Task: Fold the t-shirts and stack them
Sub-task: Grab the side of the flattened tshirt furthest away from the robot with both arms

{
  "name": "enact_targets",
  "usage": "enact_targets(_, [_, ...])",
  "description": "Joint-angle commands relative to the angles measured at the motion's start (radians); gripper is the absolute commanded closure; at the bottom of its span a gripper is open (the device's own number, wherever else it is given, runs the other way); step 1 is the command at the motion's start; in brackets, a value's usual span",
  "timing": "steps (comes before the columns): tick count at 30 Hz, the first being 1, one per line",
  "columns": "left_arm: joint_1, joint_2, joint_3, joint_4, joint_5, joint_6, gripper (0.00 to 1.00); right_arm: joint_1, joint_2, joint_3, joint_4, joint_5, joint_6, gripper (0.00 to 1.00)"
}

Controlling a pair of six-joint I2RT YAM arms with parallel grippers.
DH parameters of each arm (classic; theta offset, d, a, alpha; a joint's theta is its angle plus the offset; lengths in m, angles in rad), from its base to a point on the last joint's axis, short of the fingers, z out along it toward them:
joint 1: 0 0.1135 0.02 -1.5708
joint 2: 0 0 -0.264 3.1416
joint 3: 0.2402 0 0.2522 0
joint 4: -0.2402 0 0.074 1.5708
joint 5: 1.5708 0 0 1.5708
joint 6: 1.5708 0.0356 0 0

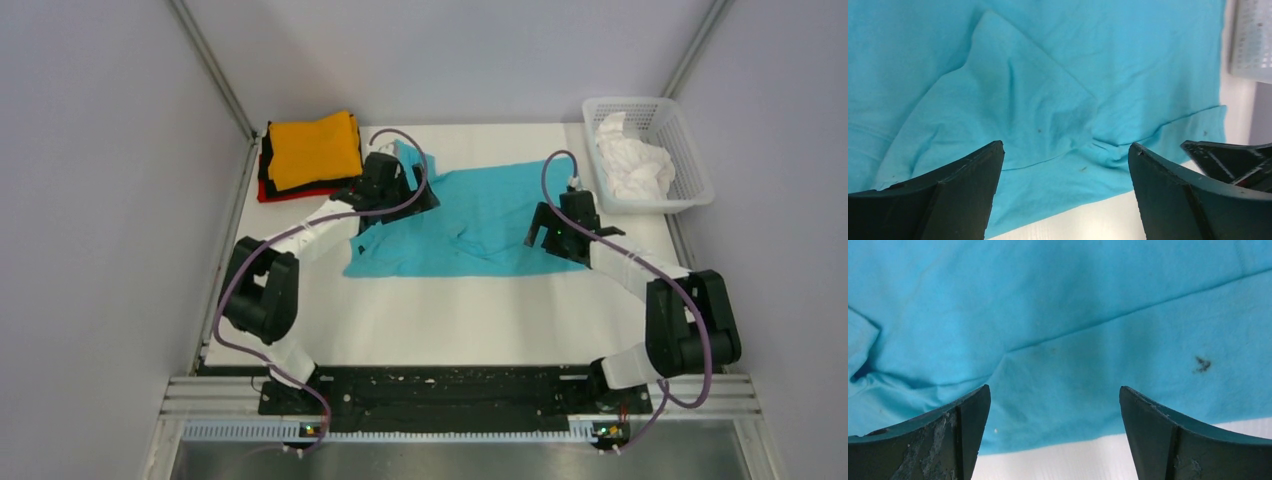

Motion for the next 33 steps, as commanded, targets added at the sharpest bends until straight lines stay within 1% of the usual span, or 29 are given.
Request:
enact_targets(1, [0.008, 0.018, -0.105, 0.046, -0.087, 0.004, 0.01, 0.004, 0.074, 0.049, 0.116, 0.116, -0.052, 0.01])
enact_targets(4, [0.014, 0.02, -0.163, 0.056, -0.086, -0.022, 0.01, 0.003, 0.117, 0.045, 0.134, 0.113, -0.052, 0.01])
enact_targets(7, [0.014, -0.007, -0.239, 0.053, -0.124, -0.051, 0.01, 0.004, 0.122, 0.013, 0.091, 0.085, -0.035, 0.01])
enact_targets(10, [0.012, -0.069, -0.339, 0.045, -0.142, -0.093, 0.01, 0.003, 0.073, -0.043, -0.005, 0.06, 0.003, 0.01])
enact_targets(13, [0.003, -0.158, -0.452, 0.037, -0.147, -0.151, 0.01, 0.005, -0.002, -0.105, -0.109, -0.006, 0.052, 0.01])
enact_targets(14, [-0.008, -0.195, -0.491, 0.026, -0.169, -0.174, 0.01, 0.007, -0.028, -0.128, -0.135, -0.023, 0.062, 0.01])
enact_targets(19, [-0.113, -0.391, -0.628, -0.1, -0.307, -0.305, 0.01, 0.011, -0.158, -0.204, -0.263, -0.041, 0.127, 0.01])
enact_targets(20, [-0.141, -0.425, -0.654, -0.133, -0.325, -0.342, 0.01, 0.012, -0.188, -0.213, -0.282, -0.071, 0.138, 0.01])
enact_targets(23, [-0.224, -0.521, -0.713, -0.219, -0.369, -0.468, 0.01, 0.021, -0.261, -0.248, -0.329, -0.09, 0.181, 0.01])
enact_targets(26, [-0.279, -0.604, -0.761, -0.285, -0.393, -0.568, 0.01, 0.032, -0.349, -0.301, -0.37, -0.107, 0.225, 0.01])
enact_targets(29, [-0.312, -0.675, -0.792, -0.313, -0.401, -0.614, 0.01, 0.049, -0.444, -0.329, -0.421, -0.113, 0.261, 0.01])
enact_targets(33, [-0.341, -0.731, -0.779, -0.345, -0.386, -0.609, 0.01, 0.06, -0.542, -0.313, -0.48, -0.107, 0.261, 0.01])
